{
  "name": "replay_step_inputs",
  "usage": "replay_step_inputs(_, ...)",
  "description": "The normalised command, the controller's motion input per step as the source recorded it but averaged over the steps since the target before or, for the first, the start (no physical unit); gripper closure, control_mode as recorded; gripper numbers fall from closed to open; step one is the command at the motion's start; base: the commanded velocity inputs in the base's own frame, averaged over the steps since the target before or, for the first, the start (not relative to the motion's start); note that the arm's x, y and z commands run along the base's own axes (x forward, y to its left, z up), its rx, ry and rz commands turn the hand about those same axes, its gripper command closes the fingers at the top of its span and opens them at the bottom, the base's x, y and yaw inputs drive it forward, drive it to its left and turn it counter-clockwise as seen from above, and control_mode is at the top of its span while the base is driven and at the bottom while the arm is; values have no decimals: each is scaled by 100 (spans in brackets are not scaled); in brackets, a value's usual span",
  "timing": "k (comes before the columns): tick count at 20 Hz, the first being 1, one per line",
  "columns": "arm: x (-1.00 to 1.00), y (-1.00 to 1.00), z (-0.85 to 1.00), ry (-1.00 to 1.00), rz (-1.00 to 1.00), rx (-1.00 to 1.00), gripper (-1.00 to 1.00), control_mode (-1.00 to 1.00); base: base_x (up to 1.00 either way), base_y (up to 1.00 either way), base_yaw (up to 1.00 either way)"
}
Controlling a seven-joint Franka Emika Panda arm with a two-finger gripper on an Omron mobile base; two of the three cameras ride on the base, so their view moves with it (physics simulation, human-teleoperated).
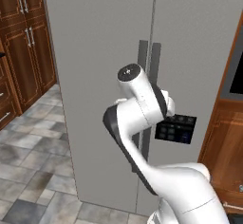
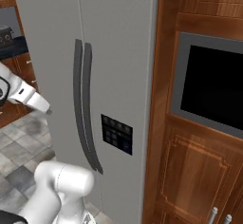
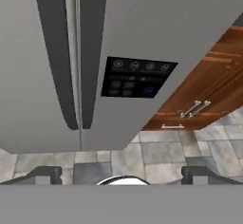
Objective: Move the hot dog bun to the plate on the dining table and place the condiment next to that plate. Then navigate to the fridge and take the sausage and place it on the plate as well.
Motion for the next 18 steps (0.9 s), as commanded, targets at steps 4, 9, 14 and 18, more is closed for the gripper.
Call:
replay_step_inputs(4,83,28,0,0,-4,-22,-100,-100,0,0,0)
replay_step_inputs(9,97,1,-4,0,-7,-20,-100,-100,0,0,0)
replay_step_inputs(14,71,-21,-31,0,-6,-18,-100,-100,0,0,0)
replay_step_inputs(18,49,-15,-33,0,-6,-14,-100,-100,0,0,0)
